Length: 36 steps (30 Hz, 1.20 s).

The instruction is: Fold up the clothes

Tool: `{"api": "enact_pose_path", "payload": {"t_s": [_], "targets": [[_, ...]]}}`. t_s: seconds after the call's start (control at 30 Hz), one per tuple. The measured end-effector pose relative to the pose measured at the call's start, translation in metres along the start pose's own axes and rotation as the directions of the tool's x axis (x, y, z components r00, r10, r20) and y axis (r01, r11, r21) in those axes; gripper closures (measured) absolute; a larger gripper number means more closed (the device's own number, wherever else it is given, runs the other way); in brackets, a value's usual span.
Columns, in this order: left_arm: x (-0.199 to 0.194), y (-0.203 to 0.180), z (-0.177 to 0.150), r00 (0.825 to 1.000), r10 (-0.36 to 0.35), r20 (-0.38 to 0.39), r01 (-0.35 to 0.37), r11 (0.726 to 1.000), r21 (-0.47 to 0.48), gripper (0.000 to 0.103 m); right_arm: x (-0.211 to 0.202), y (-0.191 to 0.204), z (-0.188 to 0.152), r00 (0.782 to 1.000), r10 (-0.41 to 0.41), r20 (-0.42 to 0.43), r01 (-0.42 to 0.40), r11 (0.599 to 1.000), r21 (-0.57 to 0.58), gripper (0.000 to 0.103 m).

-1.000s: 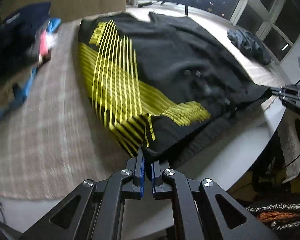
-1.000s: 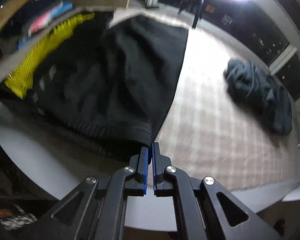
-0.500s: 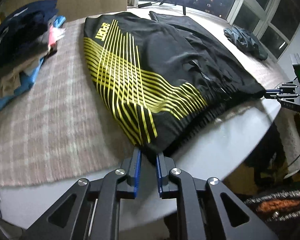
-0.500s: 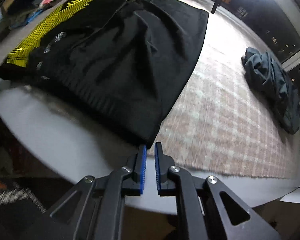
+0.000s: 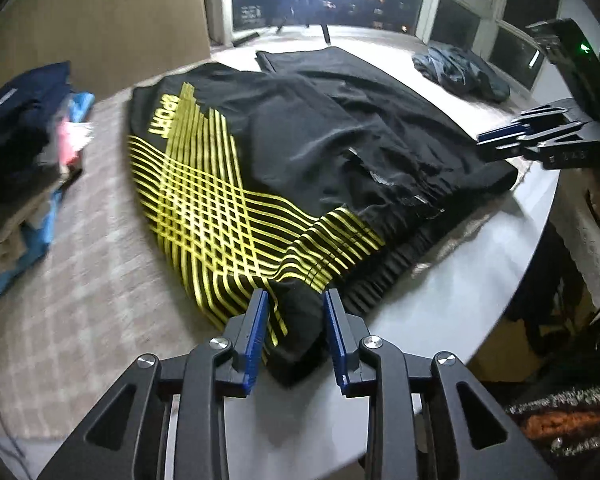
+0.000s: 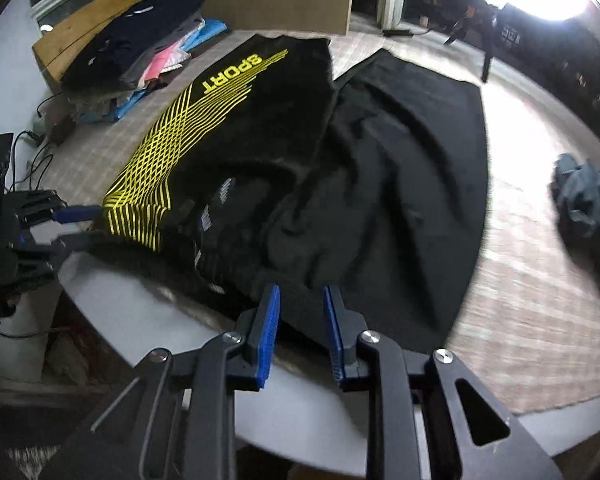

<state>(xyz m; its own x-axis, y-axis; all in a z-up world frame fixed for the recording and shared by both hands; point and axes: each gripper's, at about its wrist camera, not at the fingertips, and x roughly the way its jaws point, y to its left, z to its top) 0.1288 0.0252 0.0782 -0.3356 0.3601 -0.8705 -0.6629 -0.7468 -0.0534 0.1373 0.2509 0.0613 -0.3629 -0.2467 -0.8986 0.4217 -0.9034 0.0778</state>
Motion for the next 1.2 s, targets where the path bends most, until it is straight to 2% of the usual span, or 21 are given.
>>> {"api": "enact_pose_path", "payload": {"t_s": [0.03,0.13,0.2,0.27,0.3,0.37,0.5,0.6,0.73,0.8,0.9,0.97,1.03,1.13,1.17,1.2], "targets": [[0.005,0.006,-0.002,1.000,-0.002,-0.031,0.002,1.000,-0.007,0.083,0.011,0.001,0.001,1.000,0.004,-0.020,-0.004,1.000,0.011,0.080],[-0.012,0.026,-0.011,0.999,0.017,-0.028,-0.019,0.998,-0.066,0.087,0.027,0.007,0.001,0.998,0.021,-0.056,-0.020,1.000,0.021,0.080],[-0.027,0.032,-0.015,1.000,0.028,-0.013,-0.029,0.996,-0.090,0.086,0.022,0.007,0.000,0.998,0.041,-0.042,-0.040,0.999,0.015,0.080],[-0.039,0.032,-0.016,0.999,0.033,0.005,-0.032,0.994,-0.103,0.080,0.008,0.000,0.001,0.999,0.050,-0.013,-0.050,0.998,0.023,0.080],[-0.043,0.030,-0.015,0.999,0.050,0.007,-0.049,0.994,-0.096,0.075,0.000,-0.006,0.003,0.999,0.051,0.001,-0.051,0.998,0.033,0.080],[-0.047,0.027,-0.010,0.995,0.094,0.020,-0.092,0.992,-0.084,0.075,-0.017,-0.028,0.009,0.998,0.052,0.033,-0.055,0.996,0.073,0.080],[-0.064,0.034,0.005,0.995,0.048,0.089,-0.032,0.984,-0.177,0.074,-0.044,-0.082,0.032,0.996,0.039,0.085,-0.053,0.984,0.169,0.080],[-0.063,0.034,0.013,0.991,0.098,0.090,-0.075,0.969,-0.234,0.068,-0.048,-0.099,0.072,0.993,0.040,0.114,-0.056,0.987,0.149,0.080],[-0.051,0.035,0.004,0.992,0.124,0.034,-0.104,0.927,-0.361,0.067,-0.038,-0.106,0.150,0.984,0.069,0.163,-0.073,0.997,0.020,0.080],[-0.046,0.037,-0.002,0.989,0.149,0.002,-0.133,0.887,-0.441,0.067,-0.025,-0.104,0.189,0.980,0.117,0.163,-0.111,0.993,-0.042,0.080],[-0.034,0.038,-0.006,0.983,0.180,-0.045,-0.177,0.839,-0.514,0.066,0.003,-0.072,0.248,0.970,0.199,0.141,-0.178,0.973,-0.143,0.080],[-0.027,0.037,-0.008,0.973,0.220,-0.075,-0.225,0.808,-0.545,0.066,0.027,-0.048,0.282,0.963,0.249,0.104,-0.227,0.955,-0.192,0.080],[-0.024,0.036,-0.011,0.969,0.233,-0.082,-0.236,0.781,-0.578,0.066,0.058,-0.022,0.312,0.959,0.280,0.053,-0.263,0.941,-0.213,0.080],[-0.020,0.037,-0.014,0.963,0.255,-0.089,-0.254,0.741,-0.622,0.068,0.114,0.018,0.340,0.969,0.246,-0.029,-0.245,0.938,-0.246,0.080],[-0.019,0.037,-0.014,0.961,0.261,-0.091,-0.258,0.730,-0.633,0.071,0.132,0.031,0.345,0.973,0.223,-0.055,-0.229,0.937,-0.264,0.080],[-0.018,0.038,-0.015,0.963,0.256,-0.086,-0.249,0.721,-0.647,0.080,0.147,0.041,0.346,0.980,0.186,-0.075,-0.199,0.937,-0.286,0.084]]}}
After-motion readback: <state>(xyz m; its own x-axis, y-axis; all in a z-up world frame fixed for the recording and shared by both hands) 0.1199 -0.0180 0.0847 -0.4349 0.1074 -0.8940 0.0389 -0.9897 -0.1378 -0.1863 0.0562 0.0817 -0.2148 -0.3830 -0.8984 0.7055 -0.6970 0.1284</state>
